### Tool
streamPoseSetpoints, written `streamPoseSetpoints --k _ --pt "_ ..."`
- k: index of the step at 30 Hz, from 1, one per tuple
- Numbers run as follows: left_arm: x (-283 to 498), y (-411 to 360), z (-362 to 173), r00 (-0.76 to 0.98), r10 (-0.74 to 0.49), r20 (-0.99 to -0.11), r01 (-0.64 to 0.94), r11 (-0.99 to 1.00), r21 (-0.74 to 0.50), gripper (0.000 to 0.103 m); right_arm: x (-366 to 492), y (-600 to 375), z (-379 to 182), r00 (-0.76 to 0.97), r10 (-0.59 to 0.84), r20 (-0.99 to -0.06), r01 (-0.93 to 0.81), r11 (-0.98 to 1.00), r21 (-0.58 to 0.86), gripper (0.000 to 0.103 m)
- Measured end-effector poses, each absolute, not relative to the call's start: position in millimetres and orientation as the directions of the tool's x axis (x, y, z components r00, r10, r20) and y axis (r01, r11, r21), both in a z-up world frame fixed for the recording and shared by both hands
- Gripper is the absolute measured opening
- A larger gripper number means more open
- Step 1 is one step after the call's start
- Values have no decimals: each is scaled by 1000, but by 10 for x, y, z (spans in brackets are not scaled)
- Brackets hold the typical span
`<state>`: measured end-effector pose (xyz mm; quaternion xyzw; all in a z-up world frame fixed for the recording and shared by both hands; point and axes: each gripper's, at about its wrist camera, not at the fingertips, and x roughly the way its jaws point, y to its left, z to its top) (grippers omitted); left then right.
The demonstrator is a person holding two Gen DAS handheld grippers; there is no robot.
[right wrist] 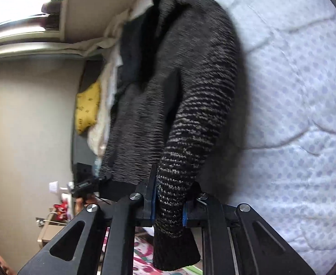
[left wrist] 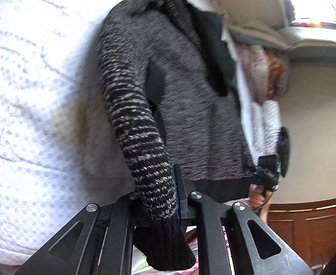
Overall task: Fold large clothes
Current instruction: 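Close both tools on the jacket hem, then lift the hem with both tools and fold it over toward the hood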
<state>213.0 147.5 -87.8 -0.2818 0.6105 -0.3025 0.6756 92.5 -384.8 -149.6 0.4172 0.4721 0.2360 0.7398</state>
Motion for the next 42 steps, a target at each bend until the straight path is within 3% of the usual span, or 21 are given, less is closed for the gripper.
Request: streamPoseSetpoints --k 12,21,31,42 --pt "2606 1239 22 298 -820 -490 236 560 -794 14 1357 -3798 -710 594 752 -287 -148 453 879 11" --pt "3127 1154 272 414 -807 -421 229 540 -810 14 1821 -4083 -296 661 705 -256 -152 461 874 11" --pt "3639 1136 332 474 -774 -420 192 556 -809 14 2246 -4296 -356 699 682 -213 -111 398 910 11" --pt "4304 1039 90 516 -745 -423 132 557 -820 14 2817 -4532 -599 733 631 -254 -8 382 924 11"
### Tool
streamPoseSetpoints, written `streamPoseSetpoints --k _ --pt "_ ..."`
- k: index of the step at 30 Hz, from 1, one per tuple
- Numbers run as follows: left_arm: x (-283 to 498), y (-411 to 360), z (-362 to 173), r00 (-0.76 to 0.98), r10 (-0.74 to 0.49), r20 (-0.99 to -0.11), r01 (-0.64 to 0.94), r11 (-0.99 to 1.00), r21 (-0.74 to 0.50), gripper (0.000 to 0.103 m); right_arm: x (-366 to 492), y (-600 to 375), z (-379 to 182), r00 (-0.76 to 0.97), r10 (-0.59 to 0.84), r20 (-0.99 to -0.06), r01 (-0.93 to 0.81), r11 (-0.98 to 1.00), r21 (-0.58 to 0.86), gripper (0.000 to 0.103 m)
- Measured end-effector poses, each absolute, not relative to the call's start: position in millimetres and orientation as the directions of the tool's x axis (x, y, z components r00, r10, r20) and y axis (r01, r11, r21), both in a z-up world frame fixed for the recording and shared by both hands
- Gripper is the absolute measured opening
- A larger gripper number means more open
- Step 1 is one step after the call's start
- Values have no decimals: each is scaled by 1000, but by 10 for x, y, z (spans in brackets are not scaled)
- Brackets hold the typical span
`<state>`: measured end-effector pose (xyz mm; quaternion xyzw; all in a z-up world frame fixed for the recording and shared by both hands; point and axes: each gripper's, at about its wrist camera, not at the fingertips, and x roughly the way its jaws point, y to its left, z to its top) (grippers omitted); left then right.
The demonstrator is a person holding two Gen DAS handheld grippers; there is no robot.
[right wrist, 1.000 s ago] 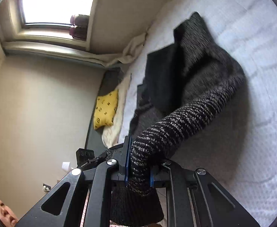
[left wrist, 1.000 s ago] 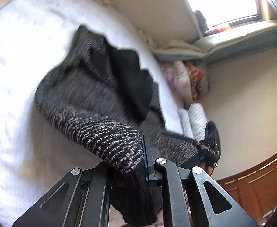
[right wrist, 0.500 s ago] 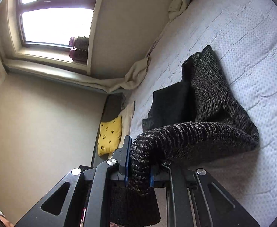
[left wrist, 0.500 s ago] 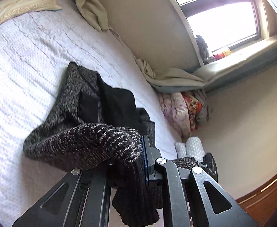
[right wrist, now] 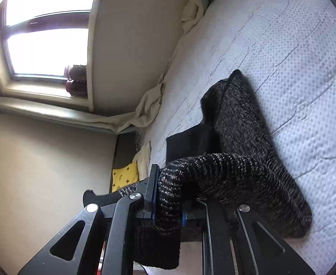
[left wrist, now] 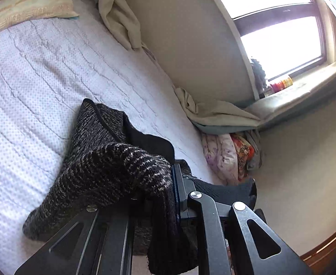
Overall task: Fold large clothes
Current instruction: 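Lift the hem with both tools and fold it over toward the hood, then open both tools to release the folded hem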
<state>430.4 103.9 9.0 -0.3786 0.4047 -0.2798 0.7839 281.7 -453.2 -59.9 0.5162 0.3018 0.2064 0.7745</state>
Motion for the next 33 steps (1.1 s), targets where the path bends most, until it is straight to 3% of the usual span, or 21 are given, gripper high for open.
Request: streamPoseSetpoints --k 18,21,26,29,33 --pt "4975 1096 -661 528 -686 -500 -17 580 -814 15 3485 -4773 -1181 747 565 -352 134 391 911 13" --pt "4986 1105 -707 529 -679 -509 -31 585 -811 23 3530 -4756 -1157 746 563 -355 131 399 908 17" --pt "4925 1194 -617 571 -680 -460 -34 541 -841 51 3532 -4769 -1091 768 551 -326 121 376 919 34" --pt "4855 1249 -483 603 -671 -431 -11 534 -846 57 3433 -4930 -1022 820 488 -298 124 358 925 48" --pt "4714 1122 -304 603 -631 -489 34 632 -774 58 3311 -5059 -894 844 398 -359 178 425 887 48"
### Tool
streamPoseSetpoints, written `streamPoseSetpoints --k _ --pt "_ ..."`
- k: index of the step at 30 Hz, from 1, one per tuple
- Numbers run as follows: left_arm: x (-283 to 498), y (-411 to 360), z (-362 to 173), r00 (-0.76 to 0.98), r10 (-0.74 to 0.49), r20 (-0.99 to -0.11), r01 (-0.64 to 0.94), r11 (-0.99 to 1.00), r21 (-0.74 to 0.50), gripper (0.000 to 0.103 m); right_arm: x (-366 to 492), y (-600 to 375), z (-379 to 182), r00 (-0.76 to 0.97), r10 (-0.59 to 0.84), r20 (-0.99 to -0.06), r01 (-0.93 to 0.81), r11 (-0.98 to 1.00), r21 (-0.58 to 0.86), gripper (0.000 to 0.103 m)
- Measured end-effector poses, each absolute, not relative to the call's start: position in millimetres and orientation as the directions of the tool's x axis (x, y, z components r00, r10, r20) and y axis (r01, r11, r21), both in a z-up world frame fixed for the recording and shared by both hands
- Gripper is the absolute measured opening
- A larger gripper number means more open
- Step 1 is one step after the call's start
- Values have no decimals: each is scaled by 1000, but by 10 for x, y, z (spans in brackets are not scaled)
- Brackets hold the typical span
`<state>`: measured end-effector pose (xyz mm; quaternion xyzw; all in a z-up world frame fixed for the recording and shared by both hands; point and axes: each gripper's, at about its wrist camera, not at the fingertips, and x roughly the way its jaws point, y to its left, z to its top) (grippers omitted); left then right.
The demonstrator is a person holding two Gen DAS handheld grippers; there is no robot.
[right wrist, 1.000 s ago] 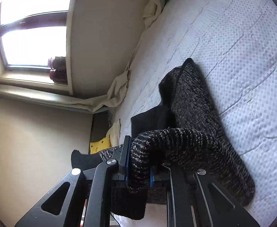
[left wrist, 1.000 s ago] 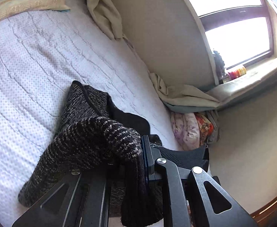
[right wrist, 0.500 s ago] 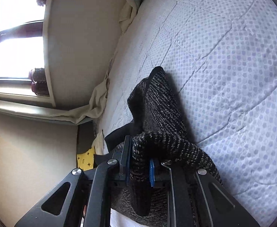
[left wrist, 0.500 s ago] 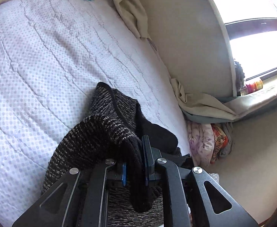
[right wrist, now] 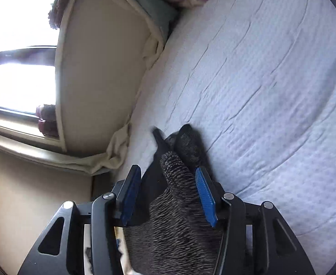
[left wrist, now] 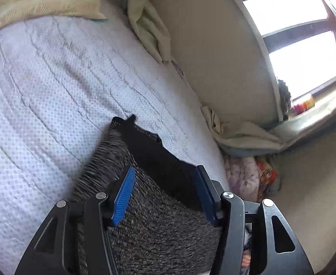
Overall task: Fold large clothes
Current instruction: 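Open both tools to release the folded hem, then move the right tool along the edge of the folded jacket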
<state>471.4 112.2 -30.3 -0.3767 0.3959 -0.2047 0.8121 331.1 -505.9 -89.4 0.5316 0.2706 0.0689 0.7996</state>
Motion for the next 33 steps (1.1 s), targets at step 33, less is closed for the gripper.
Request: streamPoseSetpoints --k 33 --pt "3573 -649 -707 512 -250 -822 379 924 -45 80 2961 -2756 -938 673 106 -732 -137 990 17 37"
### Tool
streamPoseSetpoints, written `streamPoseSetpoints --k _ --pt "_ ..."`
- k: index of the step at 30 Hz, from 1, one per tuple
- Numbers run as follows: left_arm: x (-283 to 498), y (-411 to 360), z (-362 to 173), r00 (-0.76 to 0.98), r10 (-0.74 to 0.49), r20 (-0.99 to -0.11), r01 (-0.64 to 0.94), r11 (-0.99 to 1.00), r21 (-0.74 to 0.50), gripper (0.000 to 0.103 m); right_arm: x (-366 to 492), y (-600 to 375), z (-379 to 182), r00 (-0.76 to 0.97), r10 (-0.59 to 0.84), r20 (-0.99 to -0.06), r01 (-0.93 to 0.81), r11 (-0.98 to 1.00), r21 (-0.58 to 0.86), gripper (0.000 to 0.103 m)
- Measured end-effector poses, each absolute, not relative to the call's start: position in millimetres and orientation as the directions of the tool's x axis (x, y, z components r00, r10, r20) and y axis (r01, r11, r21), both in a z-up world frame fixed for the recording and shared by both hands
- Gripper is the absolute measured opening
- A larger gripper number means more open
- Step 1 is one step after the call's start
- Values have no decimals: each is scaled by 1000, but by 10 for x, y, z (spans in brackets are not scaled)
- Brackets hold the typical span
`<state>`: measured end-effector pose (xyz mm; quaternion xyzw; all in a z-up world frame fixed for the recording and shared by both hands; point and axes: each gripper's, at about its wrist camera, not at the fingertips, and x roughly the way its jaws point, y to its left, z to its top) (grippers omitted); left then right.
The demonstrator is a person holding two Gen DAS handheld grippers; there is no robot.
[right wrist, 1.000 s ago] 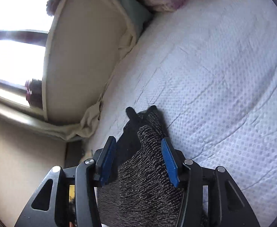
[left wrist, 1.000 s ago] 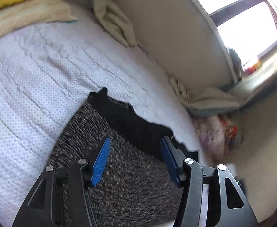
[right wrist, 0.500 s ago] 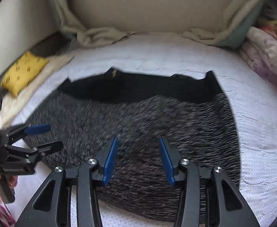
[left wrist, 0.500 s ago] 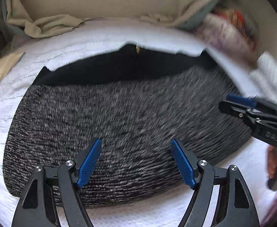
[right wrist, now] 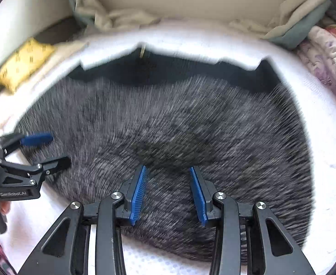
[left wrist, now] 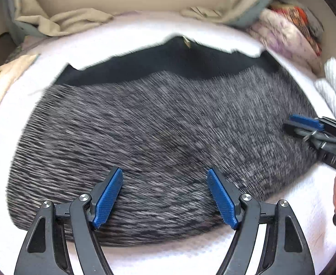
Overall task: Fold large clothes
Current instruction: 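Move the right tool along the edge of the folded jacket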
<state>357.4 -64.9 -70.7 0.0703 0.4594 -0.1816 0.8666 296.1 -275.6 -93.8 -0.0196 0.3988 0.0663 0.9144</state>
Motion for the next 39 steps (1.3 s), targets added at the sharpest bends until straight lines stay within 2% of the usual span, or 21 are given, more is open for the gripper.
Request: streamPoseSetpoints --k 5,8,11,13,15,17,18,25,28,30,32,34,36,39 --pt "3789 -89 -532 597 -163 -786 236 971 -22 80 3083 -3325 -647 734 -56 -676 46 998 -33 37" --pt "3982 304 -520 632 -54 -773 109 994 19 80 3177 -3684 -718 711 -117 -694 143 990 -20 35" --pt "4098 572 -666 602 -16 -799 37 999 7 80 3229 -3939 -895 658 -137 -740 200 980 -4 35" --pt "4144 721 -795 563 -48 -825 19 999 -45 81 3254 -4119 -1030 643 -60 -764 225 968 113 35" --pt "4177 910 -907 532 -116 -839 -18 989 -148 82 3296 -4215 -1116 641 -1 -768 247 947 205 37" --pt "4195 1093 -1025 516 -193 -835 -66 963 -263 87 3289 -4261 -1163 648 26 -761 243 940 239 38" --pt "4202 1135 -1057 517 -207 -830 -68 957 -282 87 3278 -4276 -1174 653 32 -756 232 943 240 38" --pt "4082 1074 -1084 579 -155 -800 -43 974 -220 92 3150 -4548 -1243 685 140 -715 204 905 373 42" --pt "4052 1143 -1043 568 -177 -804 -42 969 -243 92 3074 -4598 -1088 674 87 -734 225 922 316 43" --pt "4049 1197 -1001 560 -188 -807 -49 965 -258 92 2974 -4436 -820 707 -31 -707 212 962 170 43" --pt "4020 1226 -980 554 -189 -811 -51 964 -260 92 2902 -4263 -611 723 -86 -686 182 981 69 43" --pt "3983 1261 -974 549 -192 -813 -54 963 -264 92 2801 -4138 -548 721 -58 -690 136 989 59 35" --pt "3983 1271 -972 544 -197 -815 -55 962 -269 92 2834 -3996 -625 689 -36 -724 105 993 50 24" --pt "3957 1362 -965 540 -207 -816 -64 957 -284 92 2802 -3856 -845 626 -60 -778 83 997 -10 19"
